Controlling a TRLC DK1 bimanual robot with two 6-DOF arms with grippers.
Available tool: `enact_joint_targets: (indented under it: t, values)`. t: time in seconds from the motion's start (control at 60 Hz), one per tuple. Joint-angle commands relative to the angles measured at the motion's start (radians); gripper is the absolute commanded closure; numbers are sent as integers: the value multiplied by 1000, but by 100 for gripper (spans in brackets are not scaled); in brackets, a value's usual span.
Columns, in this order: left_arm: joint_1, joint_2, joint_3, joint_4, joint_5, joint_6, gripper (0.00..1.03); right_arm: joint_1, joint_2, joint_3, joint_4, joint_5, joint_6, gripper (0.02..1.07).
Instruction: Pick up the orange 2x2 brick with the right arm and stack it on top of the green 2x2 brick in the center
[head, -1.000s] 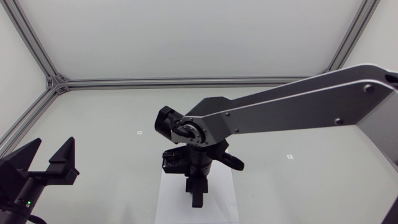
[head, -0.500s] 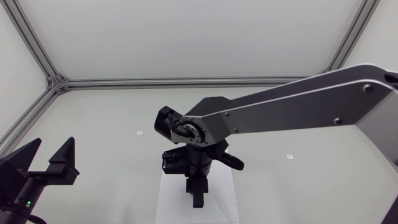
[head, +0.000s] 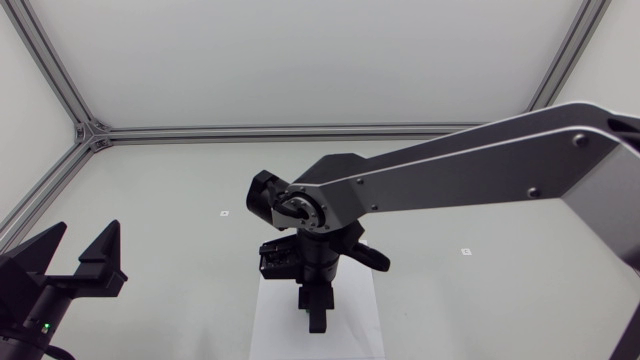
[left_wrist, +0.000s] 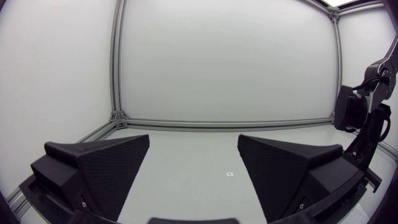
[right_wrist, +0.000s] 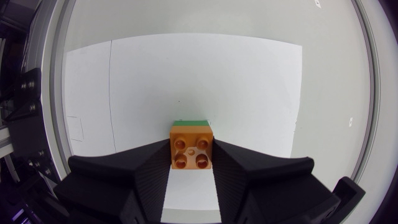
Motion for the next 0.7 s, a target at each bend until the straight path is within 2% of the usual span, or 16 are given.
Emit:
enact_joint_targets:
  t: [0.0, 0.683]
  values:
    - [1, -8, -41, -15, 4, 13, 4, -5, 53, -2, -11, -6, -13, 82]
    - [1, -8, -41, -15, 4, 13, 4, -16, 52, -1, -17, -7, -9, 82]
